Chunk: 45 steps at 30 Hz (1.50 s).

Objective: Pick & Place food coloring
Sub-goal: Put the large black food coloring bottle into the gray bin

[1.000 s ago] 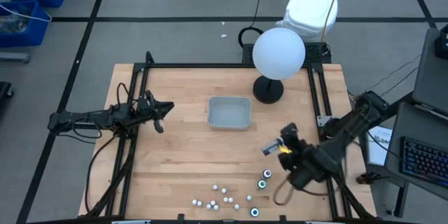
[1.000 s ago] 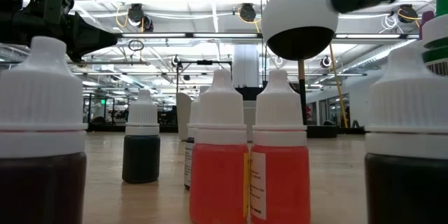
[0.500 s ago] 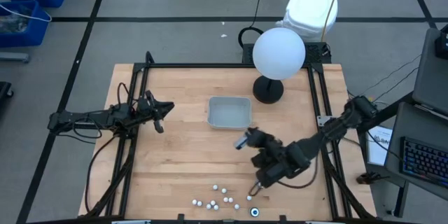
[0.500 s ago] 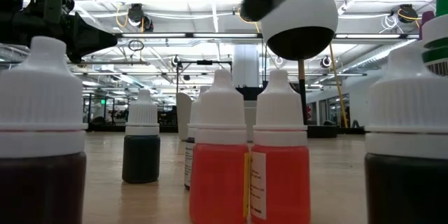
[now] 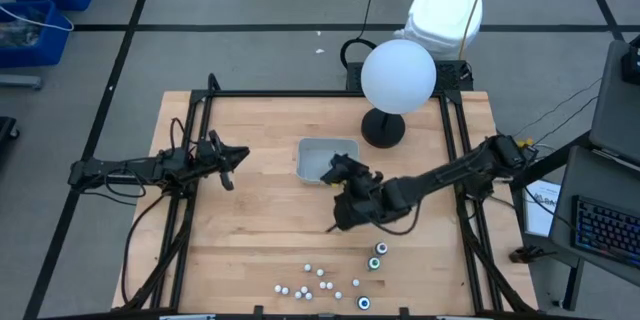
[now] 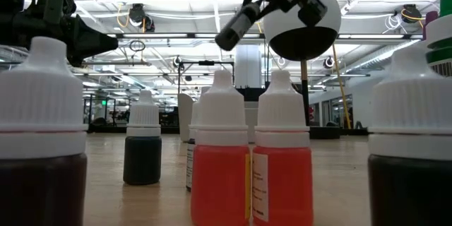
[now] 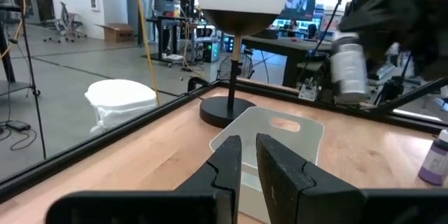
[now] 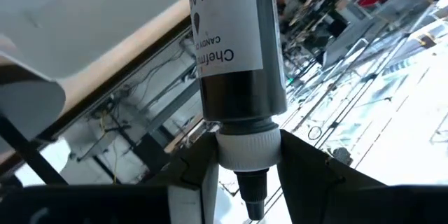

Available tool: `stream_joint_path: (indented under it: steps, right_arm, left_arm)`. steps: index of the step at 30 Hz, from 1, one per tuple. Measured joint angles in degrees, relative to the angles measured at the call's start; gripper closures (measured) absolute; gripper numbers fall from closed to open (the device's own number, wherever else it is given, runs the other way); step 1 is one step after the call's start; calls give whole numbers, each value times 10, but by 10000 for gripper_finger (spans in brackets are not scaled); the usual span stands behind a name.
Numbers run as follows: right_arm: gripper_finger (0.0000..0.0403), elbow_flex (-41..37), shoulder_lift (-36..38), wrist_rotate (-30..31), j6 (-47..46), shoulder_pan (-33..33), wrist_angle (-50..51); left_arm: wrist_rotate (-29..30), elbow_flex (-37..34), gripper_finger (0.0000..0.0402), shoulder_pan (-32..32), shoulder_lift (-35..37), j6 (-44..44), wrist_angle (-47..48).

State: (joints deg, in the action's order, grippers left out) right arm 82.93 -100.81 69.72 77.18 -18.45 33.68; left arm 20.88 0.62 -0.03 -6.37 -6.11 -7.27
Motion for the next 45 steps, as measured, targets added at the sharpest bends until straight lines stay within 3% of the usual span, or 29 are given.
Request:
stream_joint_path:
  steps: [6,12,17,25,34,41,45]
  right_arm:
    - [293,-52,0,-55,175,50,-110]
    - [293,-112,0,-88,327,84,-364]
    - [293,-152,1,-152,403,104,-532]
    - [293,-202,0,-212,498,139,-579]
    - [293,-251,0,-310,590,166,-731]
    - [293,-262,0,-370,629,169,-737]
    - [293,-265,0,-373,631,170,-738]
  left_arm:
    - [0,0,350,0,0,0,0]
    - [0,0,350,0,0,0,2]
    - [0,0,350,0,0,0,3]
    - [0,0,350,0,0,0,7]
    - [1,0,350,0,0,15,16]
    - [1,0,350,0,0,14,18]
    - [0,0,350,0,0,-13,9]
